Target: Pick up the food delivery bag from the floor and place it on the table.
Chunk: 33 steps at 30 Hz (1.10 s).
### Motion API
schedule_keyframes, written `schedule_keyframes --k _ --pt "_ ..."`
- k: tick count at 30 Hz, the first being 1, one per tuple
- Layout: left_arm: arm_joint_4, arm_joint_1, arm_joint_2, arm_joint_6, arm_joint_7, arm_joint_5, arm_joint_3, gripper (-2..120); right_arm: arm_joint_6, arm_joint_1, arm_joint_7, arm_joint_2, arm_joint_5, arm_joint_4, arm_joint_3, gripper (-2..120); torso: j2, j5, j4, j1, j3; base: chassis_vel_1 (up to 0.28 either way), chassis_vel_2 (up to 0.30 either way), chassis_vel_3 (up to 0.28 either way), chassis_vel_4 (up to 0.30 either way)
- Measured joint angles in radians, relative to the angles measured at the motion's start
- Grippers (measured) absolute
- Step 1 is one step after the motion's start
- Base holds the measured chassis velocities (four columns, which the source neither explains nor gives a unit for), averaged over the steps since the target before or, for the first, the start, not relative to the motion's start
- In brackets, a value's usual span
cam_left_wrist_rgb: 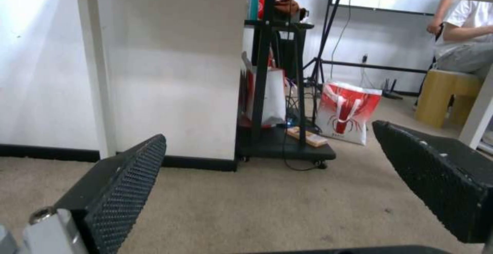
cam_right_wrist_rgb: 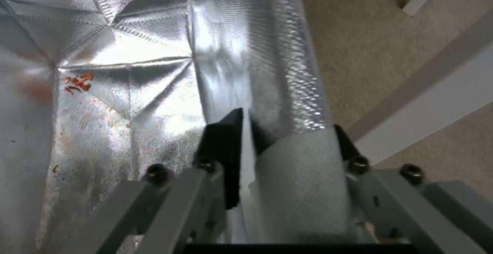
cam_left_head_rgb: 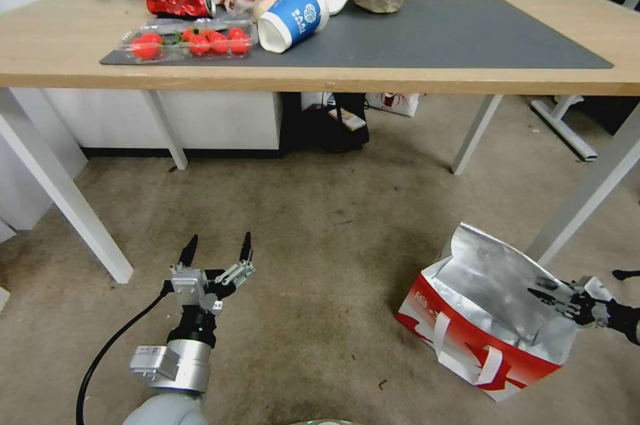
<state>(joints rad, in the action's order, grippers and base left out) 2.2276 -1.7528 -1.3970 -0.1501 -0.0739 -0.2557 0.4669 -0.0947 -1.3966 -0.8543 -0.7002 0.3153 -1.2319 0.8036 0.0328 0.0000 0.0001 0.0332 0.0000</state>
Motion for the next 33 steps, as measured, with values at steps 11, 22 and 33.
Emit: schedule_keyframes --k 11,22,33 --pt "-0.005 0.002 0.007 0.001 -0.001 -0.008 0.004 100 -0.003 -0.031 -0.007 0.011 0.045 -0.035 0.011 0 0.000 0.0000 0.0000 0.000 0.000 0.000 0.000 0.000 0.000" --pt "0.008 0.000 0.010 0.002 -0.002 -0.010 0.008 100 -0.013 -0.106 -0.051 0.012 0.127 -0.151 0.048 0 0.000 -0.0001 0.0000 0.000 0.000 0.000 0.000 0.000 0.000" --pt "0.036 -0.013 -0.003 0.001 -0.002 -0.004 0.014 100 0.070 -0.260 -0.010 0.035 0.318 -0.424 0.088 0 0.000 -0.0003 0.0003 0.000 0.000 0.000 0.000 0.000 0.000"
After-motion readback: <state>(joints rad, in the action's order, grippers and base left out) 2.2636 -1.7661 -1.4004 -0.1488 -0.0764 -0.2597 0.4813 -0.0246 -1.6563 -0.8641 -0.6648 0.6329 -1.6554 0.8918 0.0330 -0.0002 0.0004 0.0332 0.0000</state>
